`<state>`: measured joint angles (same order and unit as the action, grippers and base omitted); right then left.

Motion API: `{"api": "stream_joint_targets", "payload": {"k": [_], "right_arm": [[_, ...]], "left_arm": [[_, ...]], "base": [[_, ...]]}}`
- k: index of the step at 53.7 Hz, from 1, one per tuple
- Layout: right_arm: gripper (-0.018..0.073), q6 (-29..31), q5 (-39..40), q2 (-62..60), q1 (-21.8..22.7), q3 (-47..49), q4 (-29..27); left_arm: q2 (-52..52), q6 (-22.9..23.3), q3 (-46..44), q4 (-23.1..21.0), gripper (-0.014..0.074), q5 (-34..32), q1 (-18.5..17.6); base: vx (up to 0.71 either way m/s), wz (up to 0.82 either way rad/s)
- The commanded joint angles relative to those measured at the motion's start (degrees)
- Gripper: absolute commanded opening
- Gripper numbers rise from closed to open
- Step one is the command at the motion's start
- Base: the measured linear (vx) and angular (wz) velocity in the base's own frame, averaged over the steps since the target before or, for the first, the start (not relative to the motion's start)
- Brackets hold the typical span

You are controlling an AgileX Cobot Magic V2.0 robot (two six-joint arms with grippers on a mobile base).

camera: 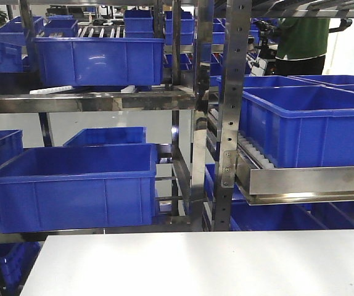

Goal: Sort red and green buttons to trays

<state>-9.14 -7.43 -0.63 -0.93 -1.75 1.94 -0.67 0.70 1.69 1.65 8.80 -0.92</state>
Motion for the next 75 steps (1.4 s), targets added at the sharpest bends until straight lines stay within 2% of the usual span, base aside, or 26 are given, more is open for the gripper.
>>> {"api": "stream_joint_targets", "payload": {"k": [1,40,48,55,59,65,75], "right_arm": [[-0.0008,0.36,4.73,-0.29,0.48,-0.42,0.50],[-0.0008,0.36,5.03,-0.29,0.47,-0.42,0.34],[-0.0008,0.56,8.74,-0.29,0.47,-0.42,0.44],[-0.0008,0.88,16.65,-0.29,0.47,1.37,0.95],[-0.0008,2.18,16.29,0.24,0.47,5.47,2.32],[-0.0008,4.63,12.73,6.55,0.47,15.83,3.87],[-0.0008,4.90,14.68,24.46,0.47,27.11,3.81]], "left_arm": [[-0.67,0.14,-1.58,-0.47,-0.0006,-4.63,0.06],[-0.67,0.14,-1.58,-0.47,-0.0006,-4.81,0.06],[-0.67,0.14,-1.63,-0.47,-0.0006,-7.74,0.06],[-0.67,1.87,-2.67,-1.27,-0.0006,-19.06,0.06],[-0.37,3.66,-5.58,-3.24,-0.0006,-20.90,0.06],[5.30,3.59,-11.81,-4.12,-0.0006,-18.90,0.06],[26.12,3.57,-22.24,-3.31,-0.0006,-18.37,0.06]], "base": [[0.00,0.00],[0.00,0.00],[0.00,0.00],[0.00,0.00],[0.00,0.00],[0.00,-0.01],[0.00,0.00]]}}
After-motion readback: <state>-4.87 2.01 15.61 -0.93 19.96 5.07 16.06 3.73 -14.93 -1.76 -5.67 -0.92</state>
